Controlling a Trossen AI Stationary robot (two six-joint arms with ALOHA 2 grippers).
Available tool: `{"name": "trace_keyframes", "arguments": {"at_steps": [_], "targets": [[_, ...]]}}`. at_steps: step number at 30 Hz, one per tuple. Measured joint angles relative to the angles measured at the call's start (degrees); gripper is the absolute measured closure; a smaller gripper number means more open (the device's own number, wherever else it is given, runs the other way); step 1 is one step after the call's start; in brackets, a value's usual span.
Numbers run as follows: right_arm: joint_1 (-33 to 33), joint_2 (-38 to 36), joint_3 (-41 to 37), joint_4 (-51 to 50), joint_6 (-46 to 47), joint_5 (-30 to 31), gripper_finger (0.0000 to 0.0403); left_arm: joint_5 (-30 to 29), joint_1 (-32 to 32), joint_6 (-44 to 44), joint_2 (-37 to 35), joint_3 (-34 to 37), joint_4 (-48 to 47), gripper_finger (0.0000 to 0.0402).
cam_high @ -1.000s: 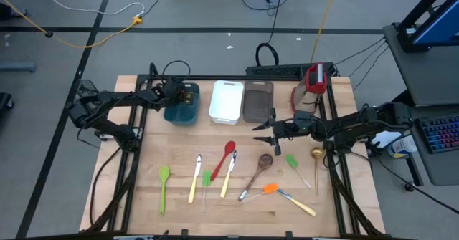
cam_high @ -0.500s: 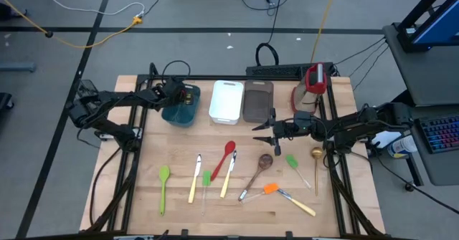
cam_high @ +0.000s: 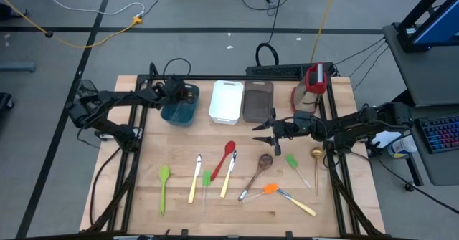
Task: Pick & Place Kitchen Items
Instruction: Put the red spatula into the blue bin, then put the left green spatula into the blue bin
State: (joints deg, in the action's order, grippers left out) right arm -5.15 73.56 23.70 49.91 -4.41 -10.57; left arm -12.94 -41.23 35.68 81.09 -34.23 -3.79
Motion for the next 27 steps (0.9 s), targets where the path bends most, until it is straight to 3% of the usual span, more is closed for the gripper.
{"name": "trace_keyframes", "arguments": {"at_steps": [7,13,22,27], "targets": [[0.0,0.0,0.0,0.0,0.7,0.0,0.0202,4.0,1.2,0.0,-3.6,-2.5,-1.1,0.024],[0.0,0.0,0.0,0.0,0.7,0.0,0.0199,4.1,4.4,1.2,-9.2,-2.8,-1.6,0.024],[0.0,0.0,0.0,0.0,0.7,0.0,0.0206,6.3,15.5,4.7,-16.3,-2.8,-4.7,0.0241],[0.0,0.0,0.0,0.0,0.7,0.0,0.0206,7.2,23.6,7.8,-16.4,-2.8,-5.1,0.024]]}}
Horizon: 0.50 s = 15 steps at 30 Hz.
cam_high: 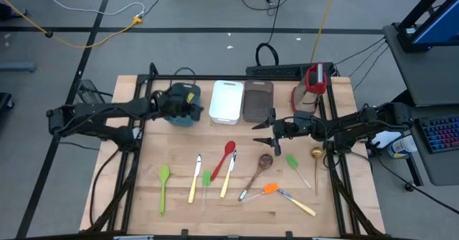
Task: Pick & Place Kitchen Items
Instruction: Put the left green spatula into the blue bin
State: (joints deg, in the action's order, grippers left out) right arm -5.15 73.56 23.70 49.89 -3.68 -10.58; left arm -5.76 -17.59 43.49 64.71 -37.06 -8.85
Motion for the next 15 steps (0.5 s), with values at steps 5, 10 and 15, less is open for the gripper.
{"name": "trace_keyframes", "arguments": {"at_steps": [5,10,15], "targets": [[0.0,0.0,0.0,0.0,0.0,0.0,0.0206,3.0,8.0,4.7,0.6,0.0,-3.6,0.0241],[0.0,0.0,0.0,0.0,0.0,0.0,0.0206,2.9,15.9,8.3,0.5,0.0,-5.3,0.0241],[0.0,0.0,0.0,0.0,0.0,0.0,0.0206,3.0,22.6,7.1,0.5,0.0,-5.0,0.0241]]}}
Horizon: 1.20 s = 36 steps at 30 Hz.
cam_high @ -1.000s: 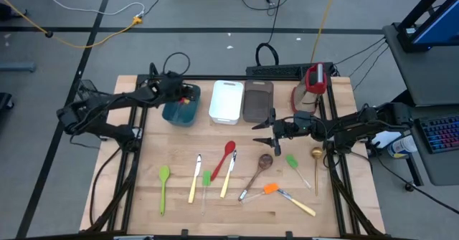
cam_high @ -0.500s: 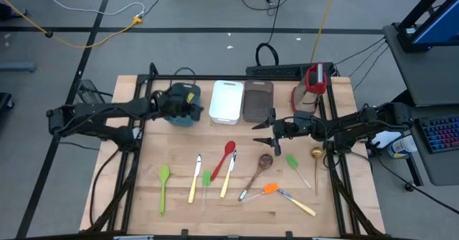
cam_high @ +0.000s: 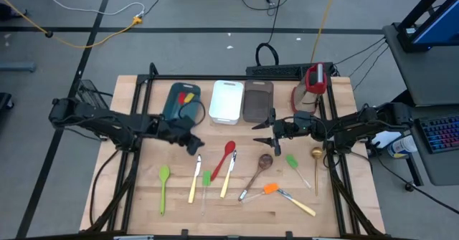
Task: Pick & Place Kitchen Items
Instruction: Put the left green spatula into the blue bin
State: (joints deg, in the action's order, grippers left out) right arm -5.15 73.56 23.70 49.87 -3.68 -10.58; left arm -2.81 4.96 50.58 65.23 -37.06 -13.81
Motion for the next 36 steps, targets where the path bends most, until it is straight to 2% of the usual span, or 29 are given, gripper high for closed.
{"name": "trace_keyframes", "arguments": {"at_steps": [10,15,19,21,26,32,36], "targets": [[0.0,0.0,0.0,-0.3,0.0,0.0,0.0206,-0.2,6.8,-1.6,0.0,0.0,0.4,0.0241],[0.0,0.0,0.0,-0.8,0.0,0.0,0.0206,-0.2,7.2,-6.5,0.0,0.0,-0.6,0.0241],[0.0,0.0,0.0,-1.7,0.0,0.0,0.0206,1.3,7.1,-3.7,0.0,0.0,-0.6,0.0241],[0.0,0.0,0.0,-2.3,0.0,0.0,0.0206,1.1,7.0,-5.4,0.0,0.0,-0.6,0.0241],[0.0,0.0,0.0,-2.2,0.0,0.0,0.0206,-3.4,7.0,-8.7,0.0,0.0,0.5,0.0241],[0.0,0.0,0.0,-2.1,0.0,0.0,0.0206,-3.9,7.0,-8.6,-0.2,0.0,1.1,0.0241],[0.0,0.0,0.0,-2.1,1.5,0.0,0.0206,-10.0,6.6,-10.9,0.1,0.0,1.7,0.0241]]}}
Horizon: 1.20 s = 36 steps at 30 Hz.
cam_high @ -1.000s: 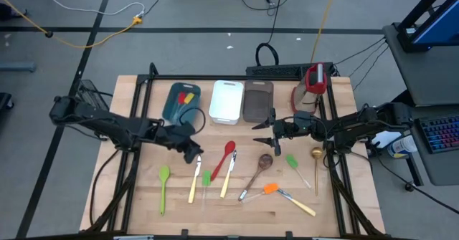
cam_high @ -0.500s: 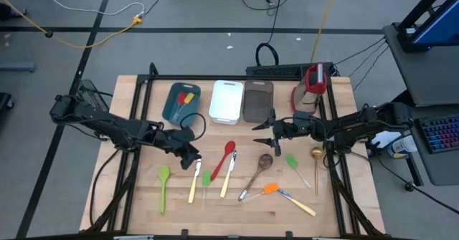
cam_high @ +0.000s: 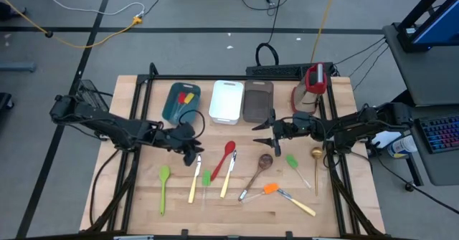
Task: Pick & Place Kitchen Items
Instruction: Put the left green spatula into the blue bin
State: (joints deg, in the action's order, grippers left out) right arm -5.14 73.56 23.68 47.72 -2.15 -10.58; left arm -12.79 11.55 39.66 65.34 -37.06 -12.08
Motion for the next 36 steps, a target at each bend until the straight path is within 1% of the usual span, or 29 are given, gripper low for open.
{"name": "trace_keyframes", "arguments": {"at_steps": [1,4,6,7,9,11,15,18,20,23,26,28,32,36], "targets": [[0.0,0.0,0.0,0.0,0.5,0.0,0.0206,-1.0,0.0,0.0,0.1,0.0,-0.1,0.0241],[0.0,0.0,0.0,0.0,0.8,0.0,0.0206,-1.7,-0.2,0.7,0.0,0.0,0.3,0.0241],[0.0,0.0,0.0,0.0,0.5,0.0,0.0206,-0.7,-0.4,2.0,0.0,0.0,0.3,0.0241],[0.0,0.0,0.0,0.0,0.2,0.0,0.0206,1.0,-0.6,1.1,0.1,0.0,0.3,0.0241],[0.0,0.0,0.0,0.4,0.1,0.0,0.0206,6.5,-1.2,-1.8,0.7,0.0,0.5,0.024],[0.0,0.0,0.0,0.8,0.1,0.0,0.0206,11.9,-1.6,-3.0,2.0,0.0,1.4,0.024],[0.0,0.0,0.0,1.0,0.0,0.0,0.0206,20.5,-2.6,-7.7,7.3,0.1,7.6,0.024],[0.0,0.0,0.0,1.1,0.0,0.0,0.0206,26.9,-3.8,-9.0,11.5,0.1,12.5,0.024],[0.0,0.0,0.0,1.1,0.0,0.0,0.0206,30.3,-4.8,-9.1,14.0,0.1,13.1,0.024],[0.0,0.0,0.0,1.1,0.0,0.0,0.0206,31.2,-6.0,-9.9,17.0,0.1,13.7,0.0234],[0.0,0.0,0.0,1.1,0.0,0.0,0.0206,31.7,-6.8,-11.3,19.5,0.1,14.1,0.0217],[0.0,0.0,0.0,1.1,0.0,0.0,0.0206,33.4,-7.0,-13.1,21.0,0.1,15.0,0.0204],[0.0,0.0,0.0,1.1,0.0,0.0,0.0206,37.5,-7.0,-15.5,22.9,0.1,17.9,0.0184],[0.0,0.0,0.0,1.1,0.0,0.0,0.0206,38.1,-7.0,-16.0,23.8,0.1,18.3,0.0177]]}}
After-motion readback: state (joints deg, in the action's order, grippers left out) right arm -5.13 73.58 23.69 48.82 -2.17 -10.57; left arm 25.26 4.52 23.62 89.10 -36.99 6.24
